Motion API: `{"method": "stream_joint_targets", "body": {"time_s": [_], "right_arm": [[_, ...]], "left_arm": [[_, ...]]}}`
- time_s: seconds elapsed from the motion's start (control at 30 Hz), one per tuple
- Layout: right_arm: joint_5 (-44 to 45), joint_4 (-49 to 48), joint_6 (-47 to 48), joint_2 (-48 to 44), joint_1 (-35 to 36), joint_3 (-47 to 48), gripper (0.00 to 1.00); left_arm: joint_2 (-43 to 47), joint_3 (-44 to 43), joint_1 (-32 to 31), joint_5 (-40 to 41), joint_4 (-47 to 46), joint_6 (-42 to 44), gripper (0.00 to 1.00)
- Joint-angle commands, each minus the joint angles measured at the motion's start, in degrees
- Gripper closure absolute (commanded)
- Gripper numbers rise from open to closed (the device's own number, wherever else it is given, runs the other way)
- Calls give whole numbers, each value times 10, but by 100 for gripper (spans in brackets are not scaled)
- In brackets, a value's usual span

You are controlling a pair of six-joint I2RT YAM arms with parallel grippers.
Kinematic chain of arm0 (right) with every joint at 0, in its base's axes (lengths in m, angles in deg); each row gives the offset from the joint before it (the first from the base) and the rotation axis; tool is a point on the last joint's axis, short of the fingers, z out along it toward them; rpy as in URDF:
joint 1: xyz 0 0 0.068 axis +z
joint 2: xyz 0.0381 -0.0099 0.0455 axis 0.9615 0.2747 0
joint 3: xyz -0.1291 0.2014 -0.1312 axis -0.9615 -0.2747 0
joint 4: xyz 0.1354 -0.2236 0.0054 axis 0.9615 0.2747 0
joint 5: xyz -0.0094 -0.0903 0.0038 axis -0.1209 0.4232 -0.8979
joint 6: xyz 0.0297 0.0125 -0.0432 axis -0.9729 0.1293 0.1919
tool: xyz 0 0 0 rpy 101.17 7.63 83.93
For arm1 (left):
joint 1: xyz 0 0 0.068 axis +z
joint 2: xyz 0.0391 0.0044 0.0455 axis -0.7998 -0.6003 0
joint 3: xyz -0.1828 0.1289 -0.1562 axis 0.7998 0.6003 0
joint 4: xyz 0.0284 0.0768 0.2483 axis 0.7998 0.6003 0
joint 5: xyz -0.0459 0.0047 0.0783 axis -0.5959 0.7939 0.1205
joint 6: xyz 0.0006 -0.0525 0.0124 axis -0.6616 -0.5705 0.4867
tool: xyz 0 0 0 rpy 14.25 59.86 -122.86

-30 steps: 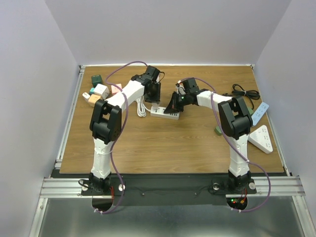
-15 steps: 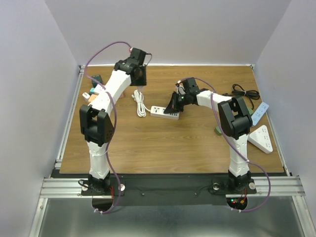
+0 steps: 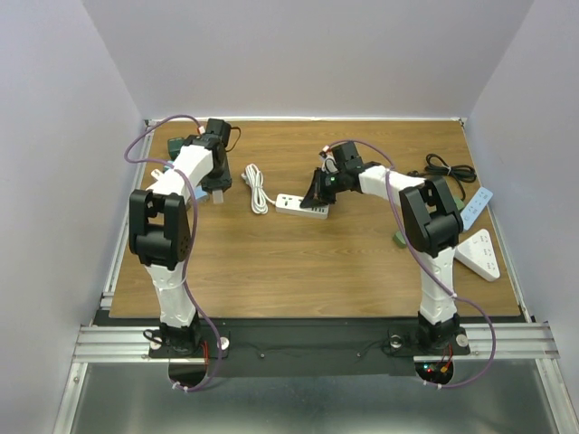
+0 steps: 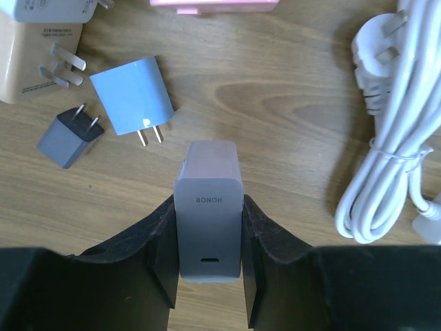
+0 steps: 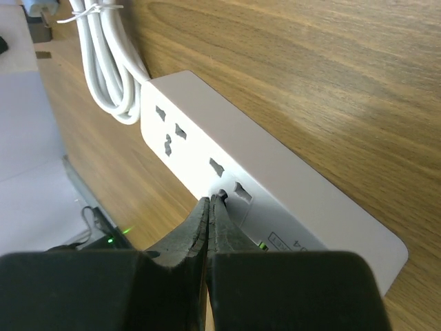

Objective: Pull the plug off the socket
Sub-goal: Place the plug at the center of the board.

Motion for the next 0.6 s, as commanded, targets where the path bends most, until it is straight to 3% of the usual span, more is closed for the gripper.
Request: {"method": "stream_joint_targets", "body": {"time_s": [0.0,0.03,0.1,0.13,0.17,0.23,0.27,0.37,0.47,0.57], "right_arm": [[202,116,95,30,8,-30,100],[202,116,97,22,11,-26,99],[204,117,102,-2,20,-11,98],[207,117,103,-11,23,-6,95],[210,117,104,-18,26,-1,88],[219,119,109,-38,29,12,85],[220,118,111,-42,31,16,74],[222,123,121,-49,36,38,61],[211,130,142,-45,54,68,50],[209,135,161,-40,79,107,45]], "left_arm": [[31,-3,16,25,-43,6,93],[26,-3,20,33,-43,7,79],[16,-8,25,39,-46,8,62],[13,-9,27,47,-48,9,47],[11,-8,32,51,-51,9,41],[9,-4,37,55,-55,10,26],[7,-3,42,53,-57,11,23],[7,2,43,52,-59,7,14],[19,2,44,46,-60,-2,11],[38,-10,44,37,-57,-16,11]]}}
